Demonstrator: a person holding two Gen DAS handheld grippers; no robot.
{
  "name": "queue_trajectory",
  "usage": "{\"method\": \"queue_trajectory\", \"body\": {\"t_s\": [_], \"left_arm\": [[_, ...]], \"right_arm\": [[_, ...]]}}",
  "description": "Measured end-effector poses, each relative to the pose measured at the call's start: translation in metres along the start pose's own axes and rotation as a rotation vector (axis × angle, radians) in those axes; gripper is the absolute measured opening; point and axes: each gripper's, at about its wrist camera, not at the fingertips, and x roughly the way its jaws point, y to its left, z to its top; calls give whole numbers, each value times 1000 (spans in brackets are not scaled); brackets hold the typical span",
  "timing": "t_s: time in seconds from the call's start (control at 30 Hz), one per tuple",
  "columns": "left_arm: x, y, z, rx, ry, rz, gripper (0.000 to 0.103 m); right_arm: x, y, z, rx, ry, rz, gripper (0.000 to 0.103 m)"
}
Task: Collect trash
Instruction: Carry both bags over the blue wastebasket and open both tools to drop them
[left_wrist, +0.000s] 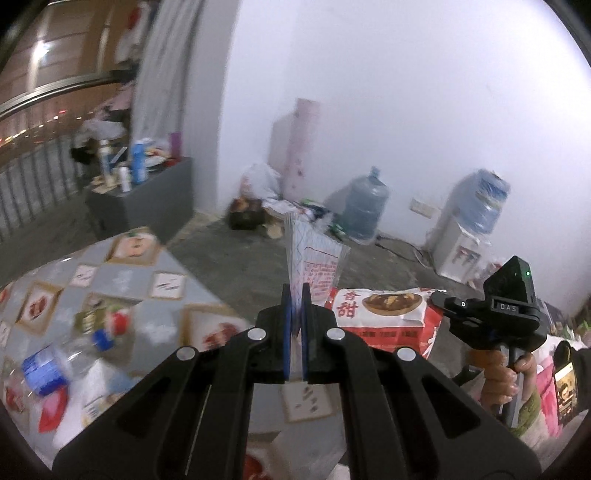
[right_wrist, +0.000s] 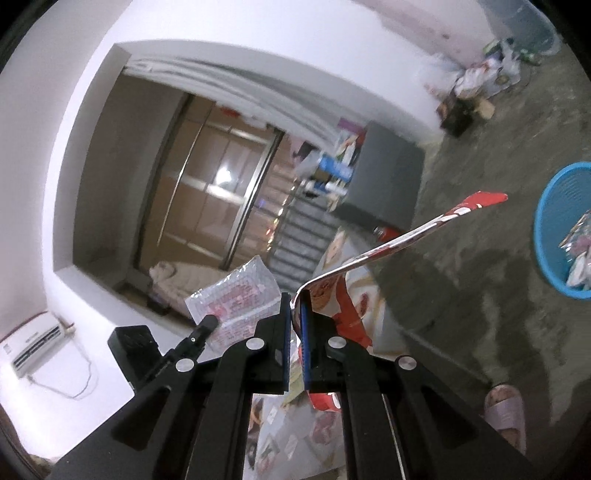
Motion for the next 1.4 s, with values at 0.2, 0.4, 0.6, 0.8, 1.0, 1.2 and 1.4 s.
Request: {"method": "queue_trajectory", "body": {"t_s": [0.2, 0.4, 0.6, 0.8, 1.0, 1.2, 1.4], "left_arm": [[68, -33, 11, 54, 87, -62, 2], [127, -63, 15, 110, 169, -91, 2], [182, -83, 11, 141, 246, -116, 2], [243, -97, 1, 162, 336, -121, 2], [302, -110, -6, 182, 413, -114, 2], [358, -119, -16, 163, 496, -123, 17], [378, -112, -28, 118, 573, -71, 38]], "right_arm": [[-20, -17, 15, 17, -64, -102, 5], [-30, -48, 32, 75, -102, -221, 5], [-32, -86, 42, 174, -118, -287, 5], [-33, -136, 61, 277, -136, -382, 5], [-23, -185, 83, 357, -133, -488, 6], [-9, -237, 104, 417, -126, -592, 25], [-15, -282, 93, 538, -85, -764, 57]]}}
